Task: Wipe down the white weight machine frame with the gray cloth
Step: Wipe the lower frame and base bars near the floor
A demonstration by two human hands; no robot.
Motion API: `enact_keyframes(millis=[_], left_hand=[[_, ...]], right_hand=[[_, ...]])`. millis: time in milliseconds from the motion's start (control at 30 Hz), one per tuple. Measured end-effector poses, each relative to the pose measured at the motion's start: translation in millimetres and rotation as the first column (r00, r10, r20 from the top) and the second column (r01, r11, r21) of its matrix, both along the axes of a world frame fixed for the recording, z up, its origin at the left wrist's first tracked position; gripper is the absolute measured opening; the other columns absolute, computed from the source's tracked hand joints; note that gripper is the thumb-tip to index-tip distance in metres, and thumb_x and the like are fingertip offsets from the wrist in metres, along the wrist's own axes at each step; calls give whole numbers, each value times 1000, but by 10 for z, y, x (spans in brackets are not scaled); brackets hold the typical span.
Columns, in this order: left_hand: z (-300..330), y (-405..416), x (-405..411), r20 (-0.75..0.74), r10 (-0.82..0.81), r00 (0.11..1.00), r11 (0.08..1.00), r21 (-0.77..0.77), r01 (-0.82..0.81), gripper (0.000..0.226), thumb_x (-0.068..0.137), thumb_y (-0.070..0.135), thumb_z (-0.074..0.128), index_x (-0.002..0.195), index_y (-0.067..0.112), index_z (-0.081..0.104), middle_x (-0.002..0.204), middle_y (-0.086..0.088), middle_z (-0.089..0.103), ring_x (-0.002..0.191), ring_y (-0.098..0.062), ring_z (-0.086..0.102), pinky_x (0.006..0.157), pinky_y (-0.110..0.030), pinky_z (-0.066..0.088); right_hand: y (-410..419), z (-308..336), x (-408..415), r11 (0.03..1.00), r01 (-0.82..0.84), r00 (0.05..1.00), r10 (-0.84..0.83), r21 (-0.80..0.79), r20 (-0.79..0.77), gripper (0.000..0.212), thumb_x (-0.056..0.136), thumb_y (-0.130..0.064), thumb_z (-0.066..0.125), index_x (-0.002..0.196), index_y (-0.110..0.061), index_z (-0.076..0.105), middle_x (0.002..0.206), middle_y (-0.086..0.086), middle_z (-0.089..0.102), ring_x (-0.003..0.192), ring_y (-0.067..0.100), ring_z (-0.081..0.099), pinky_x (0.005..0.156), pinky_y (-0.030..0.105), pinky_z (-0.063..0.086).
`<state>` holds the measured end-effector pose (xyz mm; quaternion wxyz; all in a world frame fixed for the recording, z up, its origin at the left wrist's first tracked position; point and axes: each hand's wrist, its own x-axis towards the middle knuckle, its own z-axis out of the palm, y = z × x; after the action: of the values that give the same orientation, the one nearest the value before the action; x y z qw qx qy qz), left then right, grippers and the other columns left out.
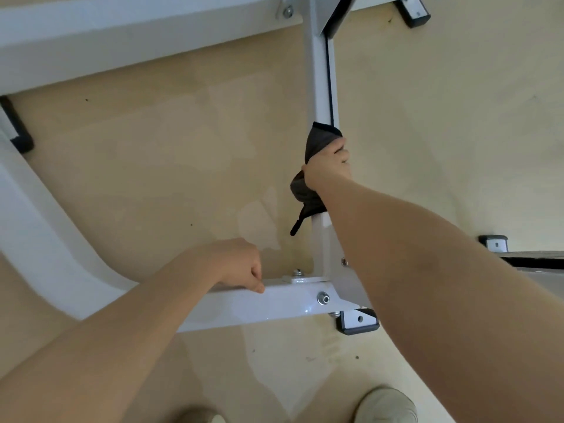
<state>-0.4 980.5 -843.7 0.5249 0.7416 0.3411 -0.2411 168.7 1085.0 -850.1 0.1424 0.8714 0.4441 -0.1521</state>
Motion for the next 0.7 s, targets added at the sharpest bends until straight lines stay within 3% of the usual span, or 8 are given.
enact_keyframes(millis=[133, 367, 533, 700], left_hand=[[58, -3, -6, -14, -12, 1000, 1000, -1, 12, 29, 88, 34, 58, 109, 15, 68, 107, 0, 68, 98, -14, 59, 73, -19, 38], [69, 23, 18, -22, -40, 999, 999, 10, 40, 30, 87, 34, 59, 110, 15, 67, 111, 2, 67, 99, -16, 59, 83, -24, 43], [-1, -99, -51, 6, 82, 997, 996, 41, -82, 27, 89, 34, 57, 108, 19, 68, 106, 4, 68, 85, -10, 56, 69, -19, 36], [29, -110, -99, 3, 120, 993, 992, 27, -120, 28, 87, 38, 58, 106, 20, 70, 105, 4, 69, 94, -14, 61, 81, -25, 44]], right_hand=[[-242, 30, -53, 995, -102, 994, 102, -5, 30, 86, 93, -22, 50, 145, -6, -16, 153, 23, -2, 139, 36, 14, 108, 41, 26], [-667, -45, -77, 923, -367, 905, 383, -115, 185, 82, 93, -15, 44, 145, -10, -19, 152, 17, -21, 142, 33, -13, 115, 42, 2], [-354, 60, 13, 680, -659, 655, 729, -322, 199, 65, 94, -19, 34, 149, -12, -1, 156, 3, -14, 140, 31, -21, 115, 39, -4], [-537, 170, 30, 433, -720, 464, 881, -543, 88, 52, 95, -31, 30, 145, -14, 28, 154, 4, 18, 143, 29, -11, 113, 44, -9]])
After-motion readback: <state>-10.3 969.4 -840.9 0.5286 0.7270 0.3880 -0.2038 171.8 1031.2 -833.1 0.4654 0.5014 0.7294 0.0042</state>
